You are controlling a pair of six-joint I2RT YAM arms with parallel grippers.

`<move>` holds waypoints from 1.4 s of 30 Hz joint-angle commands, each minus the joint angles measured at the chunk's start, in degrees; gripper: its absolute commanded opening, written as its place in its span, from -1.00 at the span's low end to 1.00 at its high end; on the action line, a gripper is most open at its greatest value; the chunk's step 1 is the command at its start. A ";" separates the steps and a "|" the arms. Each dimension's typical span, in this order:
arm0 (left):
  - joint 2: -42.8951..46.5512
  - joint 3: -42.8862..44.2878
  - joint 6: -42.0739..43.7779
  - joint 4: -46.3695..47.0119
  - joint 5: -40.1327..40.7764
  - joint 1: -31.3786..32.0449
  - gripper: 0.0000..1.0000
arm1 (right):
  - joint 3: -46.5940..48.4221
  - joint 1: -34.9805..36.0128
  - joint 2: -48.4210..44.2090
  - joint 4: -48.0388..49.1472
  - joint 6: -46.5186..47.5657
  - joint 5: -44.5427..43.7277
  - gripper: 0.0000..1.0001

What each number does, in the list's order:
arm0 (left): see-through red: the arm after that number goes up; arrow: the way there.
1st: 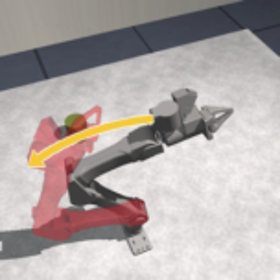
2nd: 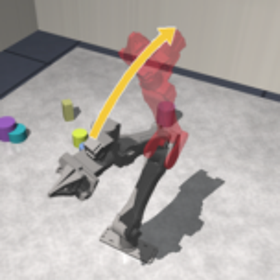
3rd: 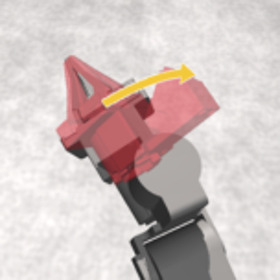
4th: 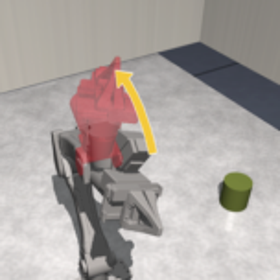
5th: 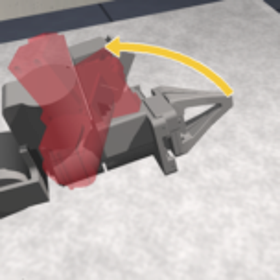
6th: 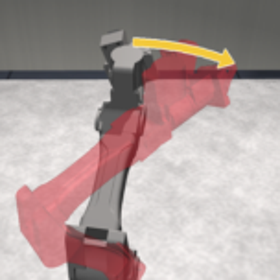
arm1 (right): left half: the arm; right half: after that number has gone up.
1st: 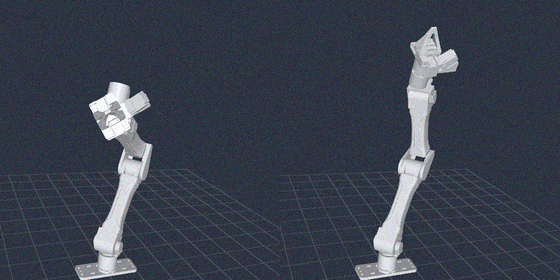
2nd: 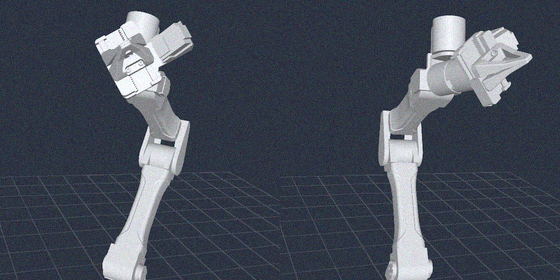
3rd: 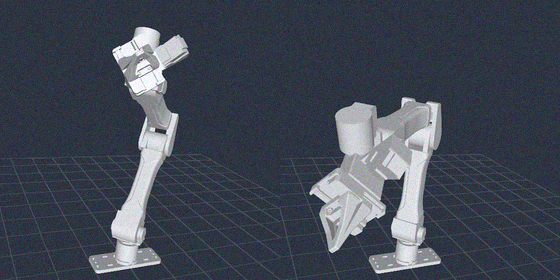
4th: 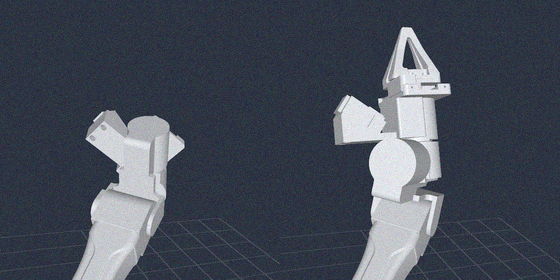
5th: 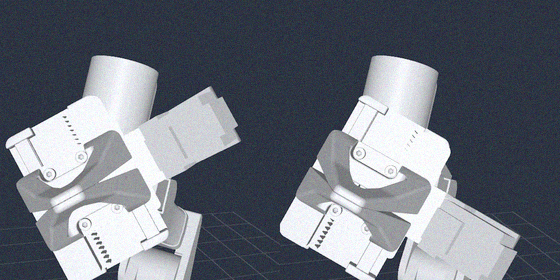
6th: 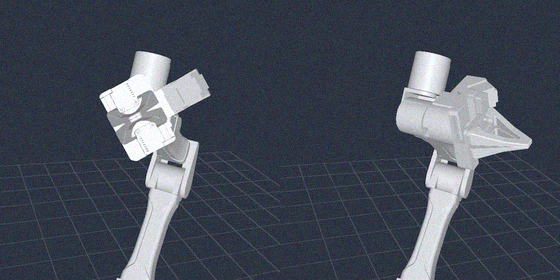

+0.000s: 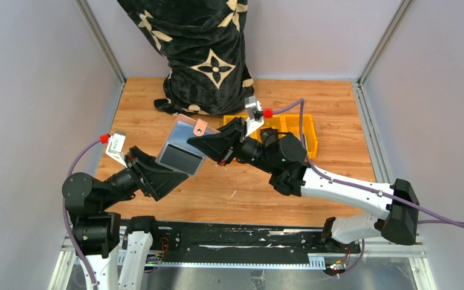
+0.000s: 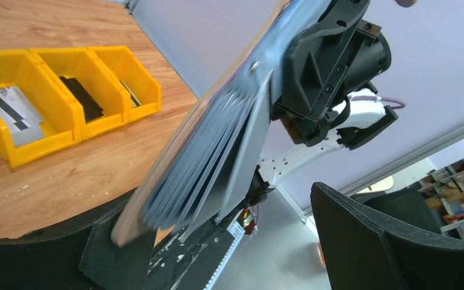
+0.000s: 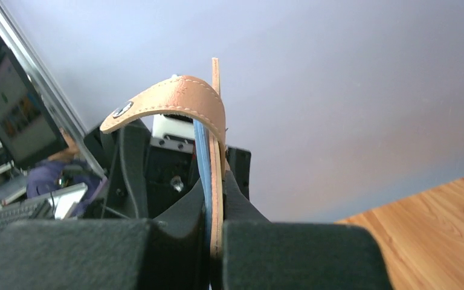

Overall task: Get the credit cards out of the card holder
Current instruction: Open the card holder.

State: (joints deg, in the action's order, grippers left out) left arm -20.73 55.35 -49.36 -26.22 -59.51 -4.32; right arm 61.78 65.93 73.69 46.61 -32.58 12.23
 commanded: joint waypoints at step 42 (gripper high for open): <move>-5.21 10.40 30.16 -18.67 7.18 0.01 0.09 | 18.16 -7.57 4.00 -37.66 8.70 21.90 -1.00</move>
State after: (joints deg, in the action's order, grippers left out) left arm -27.27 65.89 -18.17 -49.43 -53.19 -4.32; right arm 82.21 58.78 78.00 6.59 -19.18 31.99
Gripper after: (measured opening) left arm 0.389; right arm 0.057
